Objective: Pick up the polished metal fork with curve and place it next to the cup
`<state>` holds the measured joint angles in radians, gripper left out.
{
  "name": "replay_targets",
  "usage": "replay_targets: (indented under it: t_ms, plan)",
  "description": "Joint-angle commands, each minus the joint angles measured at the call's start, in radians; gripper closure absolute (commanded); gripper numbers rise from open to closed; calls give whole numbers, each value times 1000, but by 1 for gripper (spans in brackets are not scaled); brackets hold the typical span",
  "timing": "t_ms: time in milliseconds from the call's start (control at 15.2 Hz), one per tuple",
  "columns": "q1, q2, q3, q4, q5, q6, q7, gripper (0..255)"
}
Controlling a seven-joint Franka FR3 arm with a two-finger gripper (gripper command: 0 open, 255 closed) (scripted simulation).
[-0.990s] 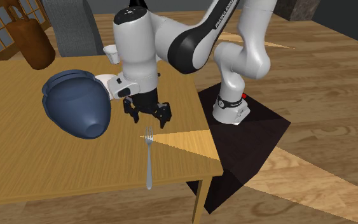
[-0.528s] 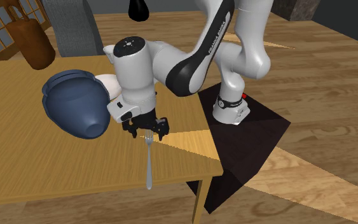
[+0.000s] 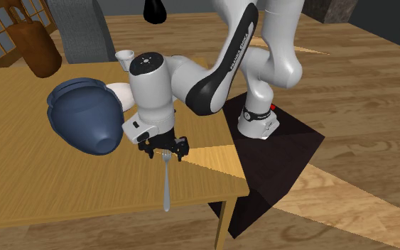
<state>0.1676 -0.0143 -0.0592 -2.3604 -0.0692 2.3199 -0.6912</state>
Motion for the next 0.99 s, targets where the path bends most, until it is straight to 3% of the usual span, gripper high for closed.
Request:
replay_targets:
  t_ms: [0, 132, 198, 924]
  plan:
    - [0, 0, 0, 0, 0, 1, 0, 0]
    - [0, 0, 0, 0, 0, 1, 0, 0]
    - [0, 0, 0, 0, 0, 1, 0, 255]
    - [0, -18, 1, 9, 0, -27, -1, 255]
